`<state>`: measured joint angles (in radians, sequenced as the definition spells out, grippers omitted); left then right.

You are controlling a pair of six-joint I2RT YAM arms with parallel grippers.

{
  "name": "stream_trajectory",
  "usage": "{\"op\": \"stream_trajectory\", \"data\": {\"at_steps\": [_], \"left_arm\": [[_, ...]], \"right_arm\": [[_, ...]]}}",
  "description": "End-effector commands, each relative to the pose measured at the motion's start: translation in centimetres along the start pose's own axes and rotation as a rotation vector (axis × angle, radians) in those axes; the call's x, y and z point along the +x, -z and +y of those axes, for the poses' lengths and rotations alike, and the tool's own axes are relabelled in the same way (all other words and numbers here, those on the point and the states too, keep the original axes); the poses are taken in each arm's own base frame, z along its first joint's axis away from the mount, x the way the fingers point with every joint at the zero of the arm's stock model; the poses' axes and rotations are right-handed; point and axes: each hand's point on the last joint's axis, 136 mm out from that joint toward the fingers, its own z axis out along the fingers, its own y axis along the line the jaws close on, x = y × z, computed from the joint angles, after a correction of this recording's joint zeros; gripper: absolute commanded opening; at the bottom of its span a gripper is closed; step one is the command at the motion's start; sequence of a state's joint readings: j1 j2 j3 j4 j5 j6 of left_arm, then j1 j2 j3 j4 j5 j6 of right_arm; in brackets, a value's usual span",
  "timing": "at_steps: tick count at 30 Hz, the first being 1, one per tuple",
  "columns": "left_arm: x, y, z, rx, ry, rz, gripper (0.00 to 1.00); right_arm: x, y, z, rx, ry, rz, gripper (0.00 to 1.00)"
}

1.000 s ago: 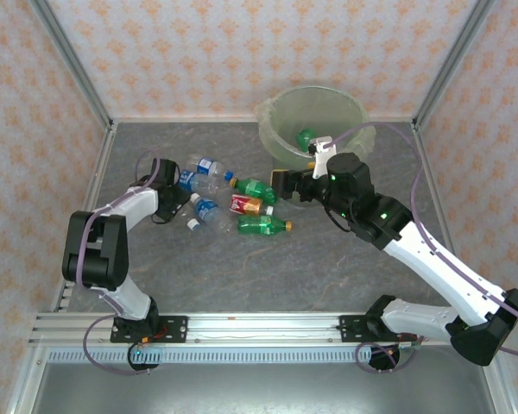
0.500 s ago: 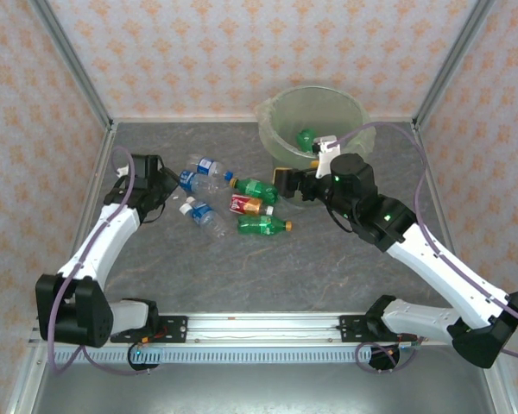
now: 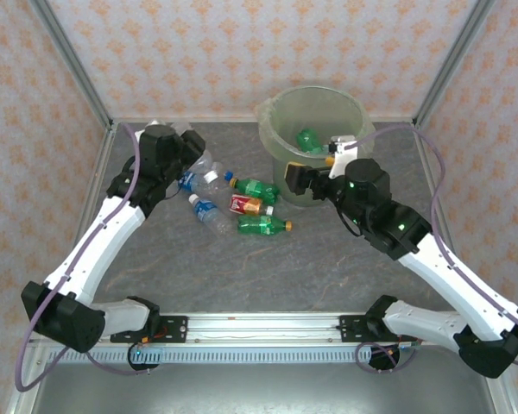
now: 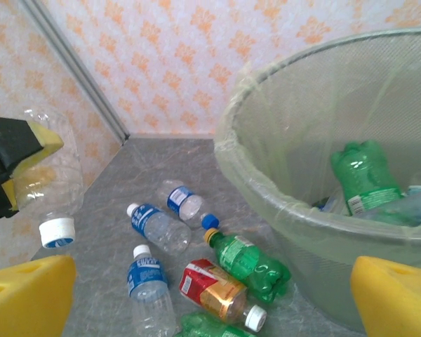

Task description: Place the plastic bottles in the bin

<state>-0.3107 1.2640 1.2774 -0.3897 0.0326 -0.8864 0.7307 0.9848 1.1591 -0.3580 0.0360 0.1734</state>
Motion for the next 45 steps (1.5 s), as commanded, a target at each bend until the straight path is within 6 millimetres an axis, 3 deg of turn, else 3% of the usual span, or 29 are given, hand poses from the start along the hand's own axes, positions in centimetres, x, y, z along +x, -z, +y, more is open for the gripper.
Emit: {"op": "stream_trajectory", "data": {"at_steps": [1,5,10,14,21,29,39,42,45], "left_arm": [[-1.6,0.5,-5.0,0.094,-0.052,-0.080,0.55],[-1.2,0.4,-10.7,0.170,-0.153,-0.110,0.55],[0.9,-0.8,-16.3,0.219,-0.252,-0.081,0.55],[2.4,-2.0,-19.6,0.251,-0.295,-0.060,0.55],[4.8,-4.7,-23.2,0.304,-0.337,-0.036,0.55],[6.8,-8.1,-23.6,0.279,-0.363,-0.015,0.55],[6.8,-8.9,-22.4,0.214,-0.381,-0.027,0.56],[6.7,-8.8,-22.4,0.218,-0.383,-0.026,0.75],[6.5,-8.4,-22.6,0.227,-0.380,-0.027,0.83]], "right_arm": [[-1.3,1.3,-1.0,0.048,-0.025,-0.070,0.99],[-1.7,2.0,-1.8,0.084,-0.036,-0.092,1.00],[-1.9,2.7,-2.3,0.101,-0.056,-0.112,1.00],[-1.8,3.0,-2.5,0.103,-0.069,-0.111,1.00],[-2.1,3.4,-2.7,0.114,-0.071,-0.118,1.00],[-1.9,3.8,-3.1,0.127,-0.081,-0.117,1.00],[-1.5,3.7,-3.0,0.122,-0.086,-0.109,1.00],[-1.5,3.5,-2.9,0.116,-0.084,-0.106,1.00],[-1.4,3.4,-2.8,0.114,-0.084,-0.103,1.00]]}}
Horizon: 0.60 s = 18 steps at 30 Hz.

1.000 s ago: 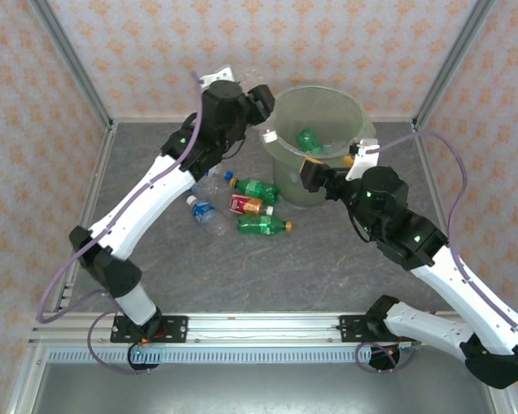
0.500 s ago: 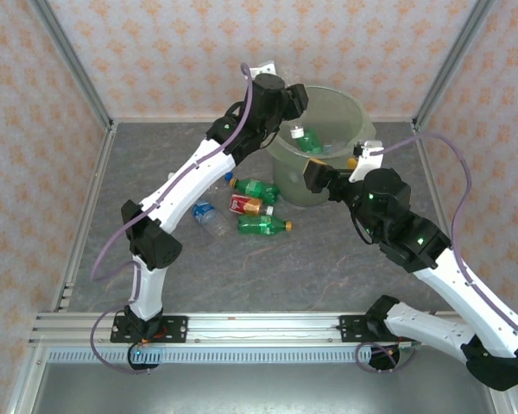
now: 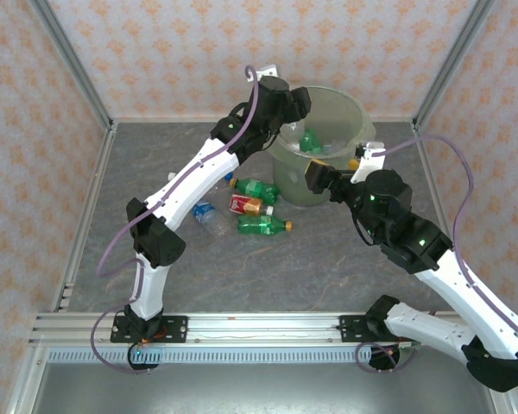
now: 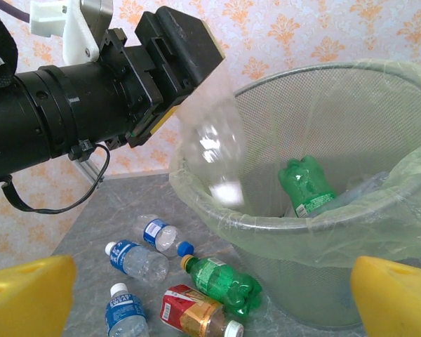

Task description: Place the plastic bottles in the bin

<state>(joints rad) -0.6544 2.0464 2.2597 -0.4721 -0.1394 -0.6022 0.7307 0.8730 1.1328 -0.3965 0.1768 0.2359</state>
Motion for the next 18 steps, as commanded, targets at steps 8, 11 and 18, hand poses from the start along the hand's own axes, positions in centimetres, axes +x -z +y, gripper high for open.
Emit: {"op": "stream_trajectory", "data": {"at_steps": [8,11,18], "left_arm": [[-3.3,3.4,-1.1,0.026,0.024,-0.056,0.97],[-4.0,4.4,-1.1,0.030,0.033,-0.064,0.99],[-5.2,7.9,0.2,0.002,0.048,-0.097,0.99]], "right_arm": [[0.5,0.0,0.0,-0.007,-0.009,0.008,1.00],[0.8,-0.1,0.2,-0.018,-0.010,0.016,1.00],[2.1,-0.7,1.1,-0.068,-0.002,0.065,1.00]]}}
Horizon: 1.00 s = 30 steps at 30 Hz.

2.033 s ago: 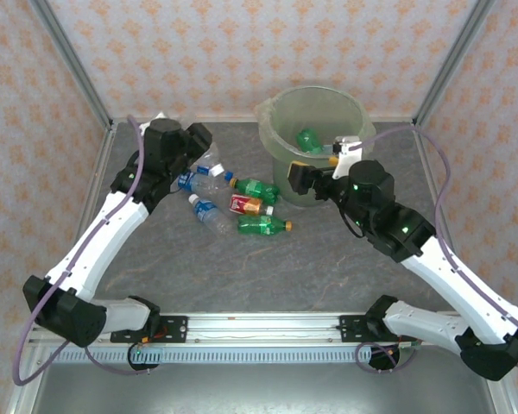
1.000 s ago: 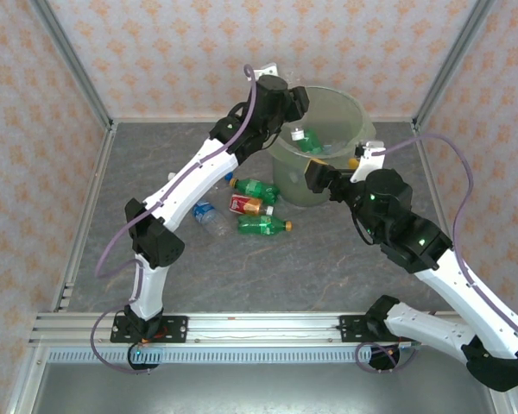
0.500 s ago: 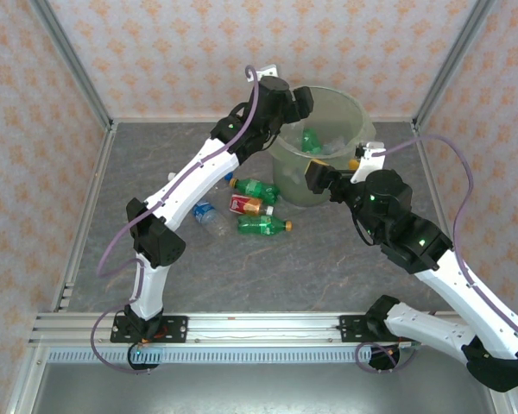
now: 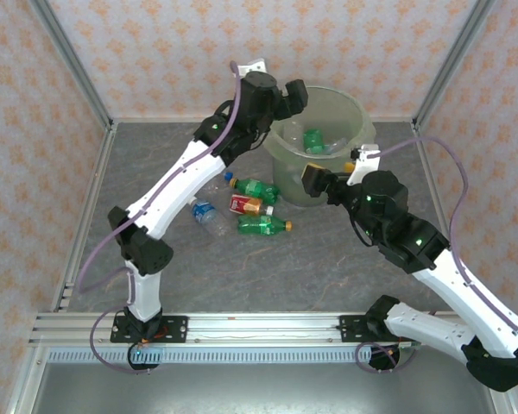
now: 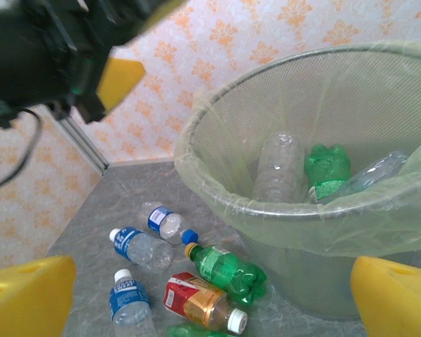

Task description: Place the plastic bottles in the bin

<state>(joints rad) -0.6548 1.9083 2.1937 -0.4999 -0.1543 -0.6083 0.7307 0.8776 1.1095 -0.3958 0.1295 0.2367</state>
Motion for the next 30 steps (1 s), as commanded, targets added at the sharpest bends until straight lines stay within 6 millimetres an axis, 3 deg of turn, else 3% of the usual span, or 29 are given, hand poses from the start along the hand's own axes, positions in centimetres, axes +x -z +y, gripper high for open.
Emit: {"op": "stream_trajectory", "data": {"at_steps": [1,10,17,21,30], "left_arm": [[-2.4,3.6,0.8,-0.025,0.029,-0.060,0.99],[-1.6,8.6,6.5,-0.150,0.052,-0.095,0.99],[-0.6,12.5,13.7,-0.236,0.130,-0.095,0.99],[-0.1,14.9,18.1,-0.298,0.158,-0.101,0.99],[2.0,19.1,25.0,-0.455,0.130,-0.074,0.99]], "right_arm": [[1.0,-0.5,0.9,-0.047,-0.007,0.033,1.00],[3.2,-2.9,2.7,-0.114,0.002,0.124,1.00],[5.1,-5.7,4.5,-0.135,0.007,0.185,1.00],[6.4,-7.3,6.6,-0.140,0.017,0.224,1.00],[10.2,-11.8,11.5,-0.046,0.102,0.274,1.00]]}}
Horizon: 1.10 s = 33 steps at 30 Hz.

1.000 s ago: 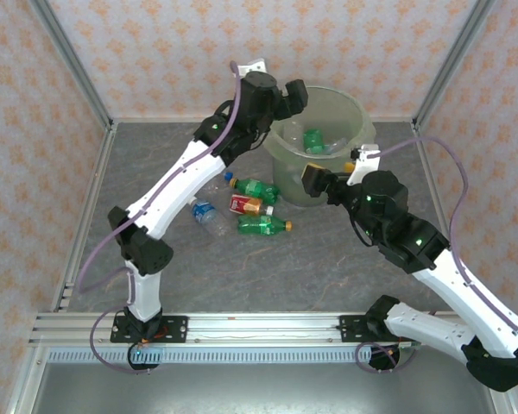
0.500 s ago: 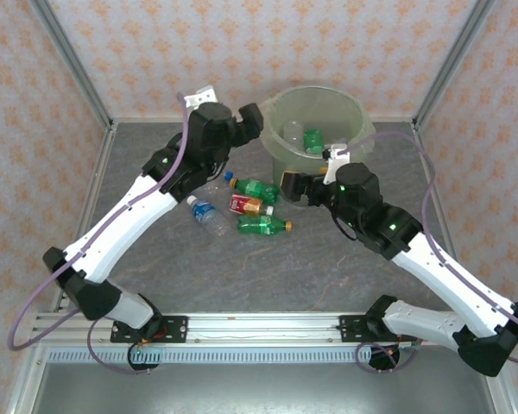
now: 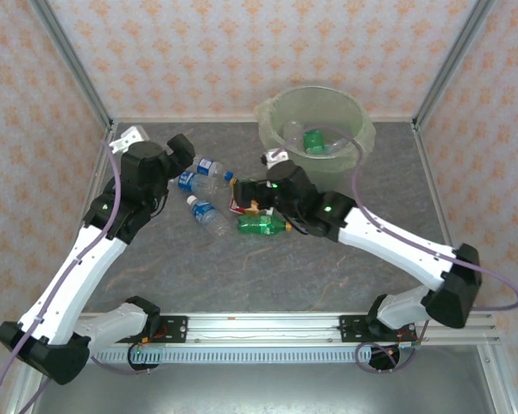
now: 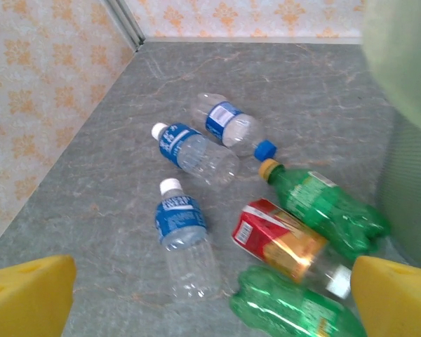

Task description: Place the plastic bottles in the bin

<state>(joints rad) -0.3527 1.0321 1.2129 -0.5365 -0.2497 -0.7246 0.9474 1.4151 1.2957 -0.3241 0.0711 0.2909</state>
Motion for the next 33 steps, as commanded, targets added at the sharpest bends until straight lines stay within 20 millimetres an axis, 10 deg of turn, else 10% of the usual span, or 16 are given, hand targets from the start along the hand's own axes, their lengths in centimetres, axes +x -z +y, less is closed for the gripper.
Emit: {"op": "stream_trajectory", "data": {"at_steps": [1,14,24,33], "left_arm": [[1.1,0.3,2.9,-0.075,-0.056,0.041,0.99],[2.2,3.0,10.3,-0.307,-0.020,-0.003,0.99],[1.9,4.4,10.4,-0.268,-0.036,-0.013,0.99],[1.8,4.7,9.8,-0.201,-0.024,-0.031,0.99]], "right_arm": [[-1.3,-1.4,0.9,0.081,-0.004,-0.053,1.00],[3.9,-10.9,6.1,0.023,0.006,0.154,0.89],[8.6,-16.2,6.6,0.065,0.016,0.292,0.74],[11.6,-19.3,5.6,0.132,0.131,0.387,0.79]]}}
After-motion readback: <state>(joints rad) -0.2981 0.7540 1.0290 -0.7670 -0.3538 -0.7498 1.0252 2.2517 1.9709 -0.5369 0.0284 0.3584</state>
